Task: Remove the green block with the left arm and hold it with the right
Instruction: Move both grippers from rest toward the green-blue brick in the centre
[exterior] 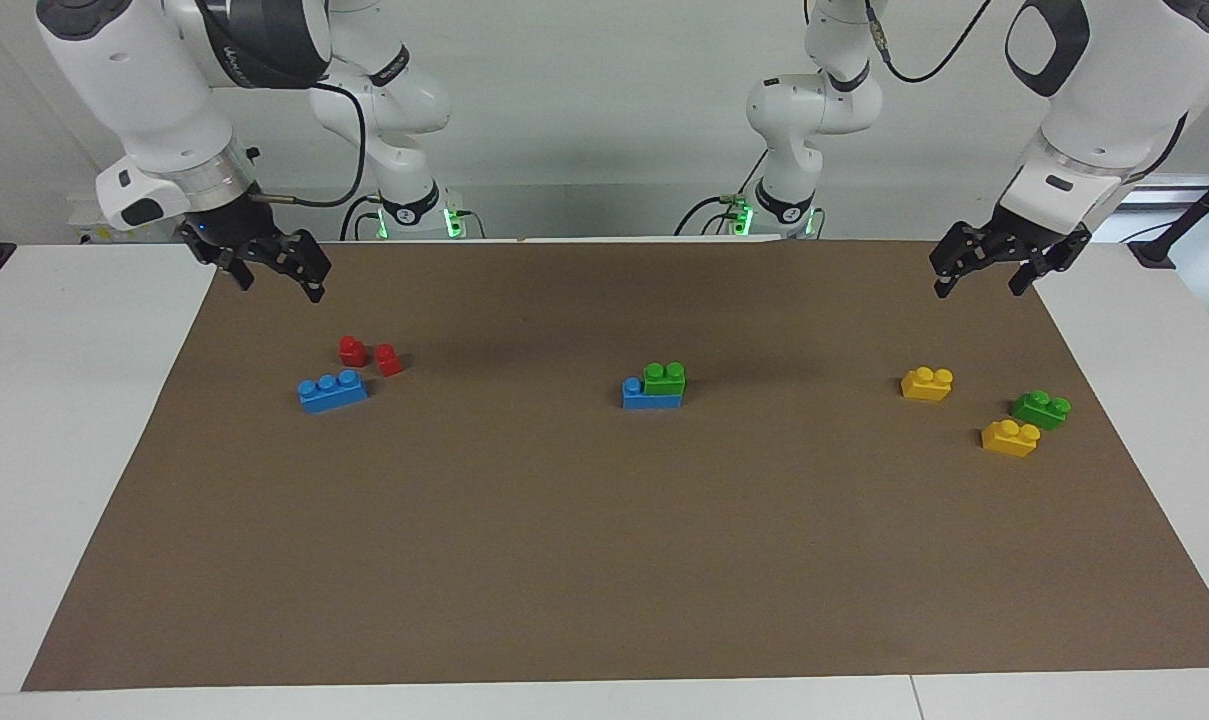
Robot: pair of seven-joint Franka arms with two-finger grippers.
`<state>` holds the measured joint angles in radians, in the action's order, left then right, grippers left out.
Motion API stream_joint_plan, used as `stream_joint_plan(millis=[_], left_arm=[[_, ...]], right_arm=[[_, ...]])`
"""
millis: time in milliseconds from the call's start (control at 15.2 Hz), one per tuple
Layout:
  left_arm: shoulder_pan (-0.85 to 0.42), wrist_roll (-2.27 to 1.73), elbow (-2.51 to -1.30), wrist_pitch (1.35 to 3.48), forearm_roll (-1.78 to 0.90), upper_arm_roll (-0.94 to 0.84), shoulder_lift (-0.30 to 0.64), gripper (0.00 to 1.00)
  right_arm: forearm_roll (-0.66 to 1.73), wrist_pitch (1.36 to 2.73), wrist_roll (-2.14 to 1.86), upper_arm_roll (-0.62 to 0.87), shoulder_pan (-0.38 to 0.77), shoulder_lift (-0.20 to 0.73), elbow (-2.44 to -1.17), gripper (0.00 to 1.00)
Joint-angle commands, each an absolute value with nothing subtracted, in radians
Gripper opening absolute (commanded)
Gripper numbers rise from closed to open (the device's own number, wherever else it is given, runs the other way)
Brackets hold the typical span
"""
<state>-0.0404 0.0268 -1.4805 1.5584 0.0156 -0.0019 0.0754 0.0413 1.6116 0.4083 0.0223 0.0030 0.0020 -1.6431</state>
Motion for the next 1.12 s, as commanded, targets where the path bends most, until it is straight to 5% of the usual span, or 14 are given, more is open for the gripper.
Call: stream_joint_plan(millis=[0, 396, 1055], left_arm=[[-0.041, 0.032, -1.457, 1.562, 0.003, 0.002, 0.089, 1.00], [-0.103, -0.470, -1.543, 1.635, -0.044, -0.003, 0.057, 1.00], [-0.333, -1.294, -1.862, 1.824, -0.048, -0.003, -0.093, 1.00]], right_arm=[[0.124, 1.695, 0.825, 0.034, 0.064, -0.035, -1.741, 1.00], [0.357, 1.804, 1.354, 0.034, 0.147, 0.051, -1.773, 1.00], [0.583, 2.086, 1.477, 0.034, 0.308, 0.130, -1.933, 1.00]])
